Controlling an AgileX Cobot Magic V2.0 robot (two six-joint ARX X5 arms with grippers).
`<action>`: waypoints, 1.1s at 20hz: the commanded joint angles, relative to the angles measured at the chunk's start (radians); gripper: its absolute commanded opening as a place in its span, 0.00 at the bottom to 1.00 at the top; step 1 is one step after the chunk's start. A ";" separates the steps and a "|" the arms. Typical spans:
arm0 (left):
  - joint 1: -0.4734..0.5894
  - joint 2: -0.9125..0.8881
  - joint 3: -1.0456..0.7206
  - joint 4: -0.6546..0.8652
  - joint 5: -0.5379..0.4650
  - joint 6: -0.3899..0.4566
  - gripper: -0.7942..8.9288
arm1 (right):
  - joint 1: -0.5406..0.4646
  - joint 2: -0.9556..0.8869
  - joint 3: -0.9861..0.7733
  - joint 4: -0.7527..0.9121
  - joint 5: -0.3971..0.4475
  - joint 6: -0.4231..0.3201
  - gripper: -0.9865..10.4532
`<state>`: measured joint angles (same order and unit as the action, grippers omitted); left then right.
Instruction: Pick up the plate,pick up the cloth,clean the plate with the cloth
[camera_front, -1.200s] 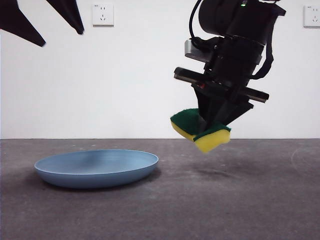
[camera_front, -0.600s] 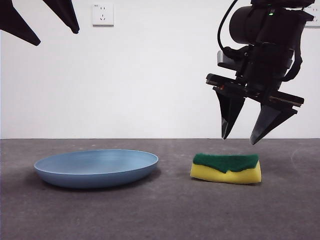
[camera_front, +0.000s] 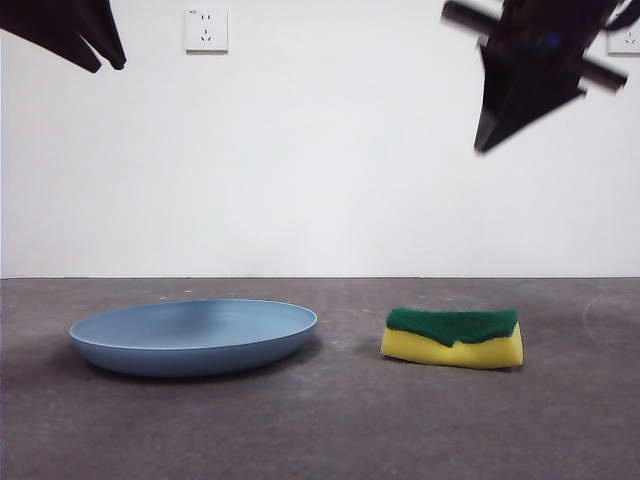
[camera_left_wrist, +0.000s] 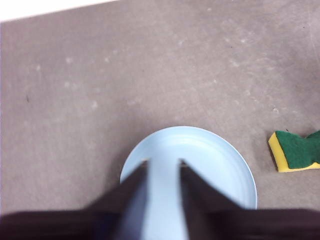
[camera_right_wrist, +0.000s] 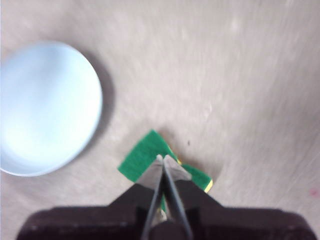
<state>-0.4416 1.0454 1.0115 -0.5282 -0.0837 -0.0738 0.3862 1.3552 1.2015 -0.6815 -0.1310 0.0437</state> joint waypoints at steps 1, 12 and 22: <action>-0.002 0.001 -0.008 0.008 0.004 0.047 0.07 | 0.002 -0.068 -0.002 0.005 -0.001 -0.032 0.08; -0.018 -0.154 -0.278 0.196 0.011 0.024 0.07 | 0.003 -0.505 -0.323 0.185 0.083 -0.041 0.08; -0.018 -0.275 -0.429 0.314 0.036 0.013 0.08 | 0.003 -0.639 -0.467 0.212 0.085 -0.034 0.09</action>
<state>-0.4568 0.7719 0.5877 -0.2050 -0.0586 -0.0532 0.3866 0.7174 0.7441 -0.4751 -0.0452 0.0032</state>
